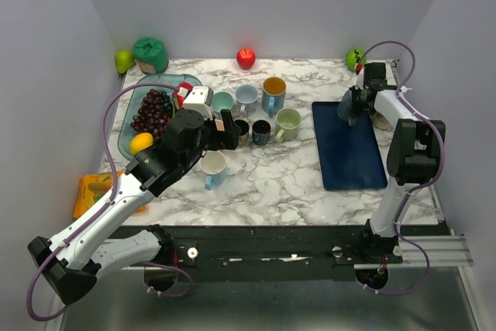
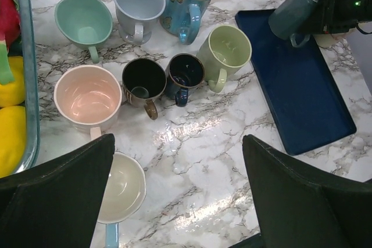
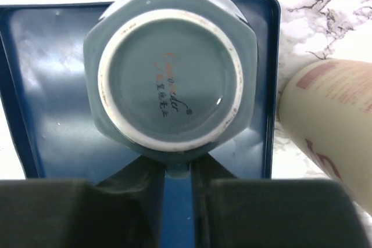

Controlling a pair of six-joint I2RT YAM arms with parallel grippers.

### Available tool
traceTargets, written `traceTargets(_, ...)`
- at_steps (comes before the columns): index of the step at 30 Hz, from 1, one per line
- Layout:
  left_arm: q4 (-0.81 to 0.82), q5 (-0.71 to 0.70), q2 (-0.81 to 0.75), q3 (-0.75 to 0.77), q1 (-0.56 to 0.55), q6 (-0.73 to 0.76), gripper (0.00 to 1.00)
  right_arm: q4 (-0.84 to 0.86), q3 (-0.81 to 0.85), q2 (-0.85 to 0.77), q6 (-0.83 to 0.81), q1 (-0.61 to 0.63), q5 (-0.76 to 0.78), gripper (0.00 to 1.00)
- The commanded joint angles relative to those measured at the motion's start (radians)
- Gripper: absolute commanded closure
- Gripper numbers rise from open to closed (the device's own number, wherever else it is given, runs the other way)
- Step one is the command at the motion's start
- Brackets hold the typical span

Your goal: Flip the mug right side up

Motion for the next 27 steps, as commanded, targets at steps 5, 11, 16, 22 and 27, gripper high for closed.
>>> traceTargets(5, 0.016, 0.024, -0.027, -0.013, 0.008, -0.008, 0.01, 0.014, -0.028, 0.002, 0.039, 0.003, 0.054, 0.99)
traceTargets(11, 0.028, 0.045, -0.028, -0.013, 0.009, -0.011, 0.01, 0.057, -0.078, -0.082, 0.093, 0.004, 0.009, 0.99)
traceTargets(16, 0.059, 0.064, -0.034, -0.027, 0.008, -0.017, 0.01, 0.095, -0.149, -0.194, 0.166, 0.004, -0.047, 0.99)
traceTargets(22, 0.103, 0.109, -0.031, -0.036, 0.011, -0.025, 0.01, 0.144, -0.242, -0.406, 0.235, 0.019, -0.148, 0.99)
traceTargets(27, 0.178, 0.215, -0.013, -0.043, 0.011, -0.040, 0.01, 0.185, -0.327, -0.600, 0.301, 0.058, -0.262, 0.99)
